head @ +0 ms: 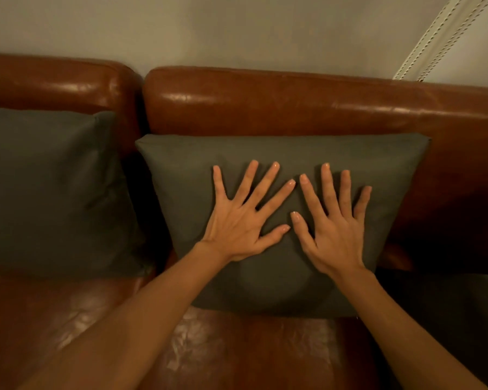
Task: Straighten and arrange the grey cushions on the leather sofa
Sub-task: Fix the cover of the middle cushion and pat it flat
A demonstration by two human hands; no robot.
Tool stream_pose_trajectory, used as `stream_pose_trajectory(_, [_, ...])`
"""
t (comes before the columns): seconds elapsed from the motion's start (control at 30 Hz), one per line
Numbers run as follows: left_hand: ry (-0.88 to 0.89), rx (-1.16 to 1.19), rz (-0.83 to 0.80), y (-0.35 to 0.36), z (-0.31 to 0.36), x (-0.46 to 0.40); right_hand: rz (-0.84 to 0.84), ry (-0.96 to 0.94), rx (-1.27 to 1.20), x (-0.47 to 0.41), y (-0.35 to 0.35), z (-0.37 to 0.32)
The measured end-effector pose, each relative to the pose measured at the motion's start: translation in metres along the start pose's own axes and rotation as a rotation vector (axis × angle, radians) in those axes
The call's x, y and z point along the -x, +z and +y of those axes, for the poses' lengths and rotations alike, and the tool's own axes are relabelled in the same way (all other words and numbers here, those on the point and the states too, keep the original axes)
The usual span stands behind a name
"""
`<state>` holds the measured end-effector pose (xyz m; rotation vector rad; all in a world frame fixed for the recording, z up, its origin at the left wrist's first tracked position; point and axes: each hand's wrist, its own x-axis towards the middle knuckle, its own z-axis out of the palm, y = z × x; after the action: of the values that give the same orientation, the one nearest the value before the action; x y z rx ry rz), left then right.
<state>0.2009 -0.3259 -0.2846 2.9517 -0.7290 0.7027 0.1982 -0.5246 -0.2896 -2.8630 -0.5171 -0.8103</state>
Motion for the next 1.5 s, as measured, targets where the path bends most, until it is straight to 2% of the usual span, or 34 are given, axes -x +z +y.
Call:
stream_pose_trajectory(0.2, [-0.013,0.008,-0.033,0.017,-0.004,-0.008,-0.061,0.024,0.018,-0.007,0.013,0.002])
stream_pose_trajectory(0.43, [-0.041,-0.009,-0.174,0.02,-0.005,-0.017,-0.232,0.077,0.03,-0.017,0.016,0.003])
stream_pose_trajectory(0.57, [-0.048,0.025,-0.181,0.007,-0.004,-0.017,-0.301,0.071,0.007,-0.018,0.01,0.003])
stream_pose_trajectory(0.7, [0.006,0.029,-0.149,-0.013,-0.014,-0.001,-0.29,0.001,-0.001,-0.011,-0.006,0.009])
stream_pose_trajectory(0.77, [-0.03,-0.029,-0.134,-0.02,-0.032,0.01,-0.278,-0.034,0.047,-0.007,-0.014,0.023])
stream_pose_trajectory(0.87, [-0.162,-0.089,-0.15,-0.02,-0.062,0.022,-0.291,-0.001,0.108,-0.004,-0.019,0.053])
stream_pose_trajectory(1.0, [-0.388,0.007,-0.196,-0.003,-0.087,0.018,-0.309,0.078,0.084,-0.007,-0.013,0.075])
stream_pose_trajectory(1.27, [-0.343,0.08,-0.188,0.022,-0.099,0.004,-0.198,0.158,-0.031,-0.009,0.016,0.07])
stream_pose_trajectory(1.5, [-0.365,0.03,-0.172,0.0,-0.084,0.019,-0.244,0.156,-0.024,-0.001,0.001,0.066])
